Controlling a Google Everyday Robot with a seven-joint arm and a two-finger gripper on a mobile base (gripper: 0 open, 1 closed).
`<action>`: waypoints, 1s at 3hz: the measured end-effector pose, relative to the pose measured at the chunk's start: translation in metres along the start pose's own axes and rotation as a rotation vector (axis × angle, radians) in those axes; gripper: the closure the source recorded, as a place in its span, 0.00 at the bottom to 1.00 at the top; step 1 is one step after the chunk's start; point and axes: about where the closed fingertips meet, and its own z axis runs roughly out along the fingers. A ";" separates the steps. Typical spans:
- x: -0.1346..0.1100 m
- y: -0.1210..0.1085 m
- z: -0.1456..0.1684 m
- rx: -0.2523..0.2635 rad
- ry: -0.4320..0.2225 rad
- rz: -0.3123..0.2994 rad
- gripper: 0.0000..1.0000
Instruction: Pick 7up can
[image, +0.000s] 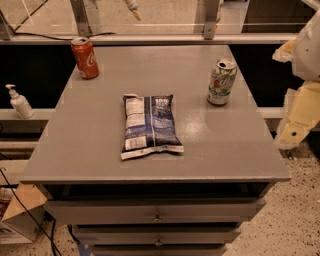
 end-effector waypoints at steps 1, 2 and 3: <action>0.000 0.000 0.000 0.000 0.000 0.000 0.00; -0.004 -0.009 0.000 0.006 -0.057 -0.026 0.00; -0.014 -0.022 0.009 0.002 -0.056 -0.040 0.00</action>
Offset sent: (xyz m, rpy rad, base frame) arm 0.0249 0.0027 0.0025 0.1213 -0.0449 0.1029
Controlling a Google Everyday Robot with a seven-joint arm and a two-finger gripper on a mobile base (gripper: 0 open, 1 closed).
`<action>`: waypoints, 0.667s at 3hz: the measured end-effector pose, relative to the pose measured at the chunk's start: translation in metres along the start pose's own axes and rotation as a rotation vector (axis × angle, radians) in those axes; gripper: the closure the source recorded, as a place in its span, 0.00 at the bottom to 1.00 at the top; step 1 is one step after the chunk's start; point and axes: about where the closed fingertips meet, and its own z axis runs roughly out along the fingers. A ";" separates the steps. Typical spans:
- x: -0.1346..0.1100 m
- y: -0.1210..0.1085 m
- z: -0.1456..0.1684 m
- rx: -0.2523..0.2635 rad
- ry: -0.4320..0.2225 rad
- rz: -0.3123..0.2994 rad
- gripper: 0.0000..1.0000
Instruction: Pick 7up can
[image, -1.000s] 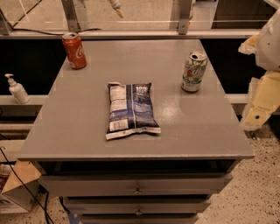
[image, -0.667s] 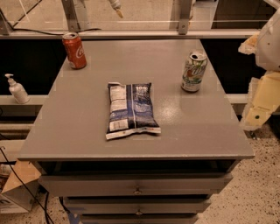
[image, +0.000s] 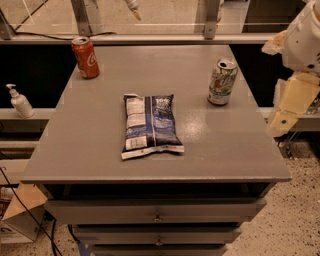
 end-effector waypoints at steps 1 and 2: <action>0.004 0.000 0.000 0.002 -0.006 0.018 0.00; -0.001 -0.007 0.009 0.021 -0.081 0.047 0.00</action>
Offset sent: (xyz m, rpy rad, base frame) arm 0.0392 0.0102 -0.0065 0.2253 -0.1237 -0.0504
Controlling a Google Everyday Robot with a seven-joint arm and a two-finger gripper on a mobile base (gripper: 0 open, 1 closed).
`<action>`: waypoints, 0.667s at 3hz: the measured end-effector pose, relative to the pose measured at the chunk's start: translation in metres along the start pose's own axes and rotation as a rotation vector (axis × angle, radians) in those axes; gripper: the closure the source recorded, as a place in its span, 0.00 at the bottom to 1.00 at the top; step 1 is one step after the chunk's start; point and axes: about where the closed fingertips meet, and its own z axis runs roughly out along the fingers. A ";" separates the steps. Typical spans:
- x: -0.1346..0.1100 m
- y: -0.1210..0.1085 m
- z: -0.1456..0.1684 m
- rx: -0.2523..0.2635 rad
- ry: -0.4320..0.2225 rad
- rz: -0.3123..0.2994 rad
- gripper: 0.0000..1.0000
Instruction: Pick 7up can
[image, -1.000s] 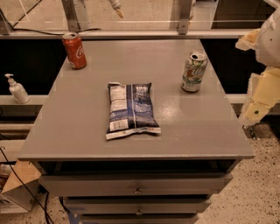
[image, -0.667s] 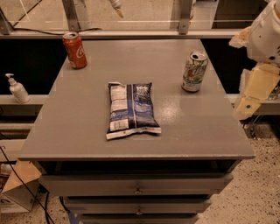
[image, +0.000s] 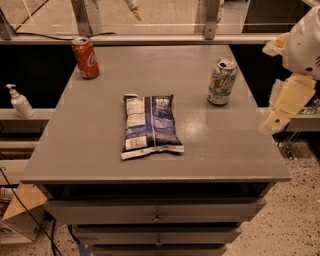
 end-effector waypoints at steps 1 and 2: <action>-0.011 -0.025 0.021 0.046 -0.137 0.029 0.00; -0.022 -0.055 0.042 0.076 -0.263 0.055 0.00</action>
Offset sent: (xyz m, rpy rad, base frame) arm 0.1177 0.0191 -0.0248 0.4035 -0.1960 -0.0114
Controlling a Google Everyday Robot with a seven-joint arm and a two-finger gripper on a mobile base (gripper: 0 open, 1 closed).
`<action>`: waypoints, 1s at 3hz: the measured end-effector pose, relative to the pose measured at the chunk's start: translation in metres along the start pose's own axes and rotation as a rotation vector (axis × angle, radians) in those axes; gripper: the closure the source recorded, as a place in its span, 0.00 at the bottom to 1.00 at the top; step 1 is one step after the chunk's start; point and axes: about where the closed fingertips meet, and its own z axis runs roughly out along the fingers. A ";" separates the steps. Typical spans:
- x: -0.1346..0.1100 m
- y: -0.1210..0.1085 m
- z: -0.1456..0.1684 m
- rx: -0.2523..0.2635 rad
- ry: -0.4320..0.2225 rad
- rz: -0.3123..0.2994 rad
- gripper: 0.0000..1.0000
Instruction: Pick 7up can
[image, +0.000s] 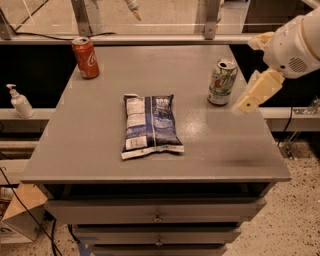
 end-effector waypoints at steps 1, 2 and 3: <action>-0.002 -0.023 0.028 -0.009 -0.078 0.027 0.00; 0.000 -0.043 0.055 -0.026 -0.108 0.044 0.00; 0.008 -0.062 0.078 -0.045 -0.104 0.072 0.00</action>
Offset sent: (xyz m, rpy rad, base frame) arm 0.1002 0.0117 -0.0455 0.1578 0.0141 0.0159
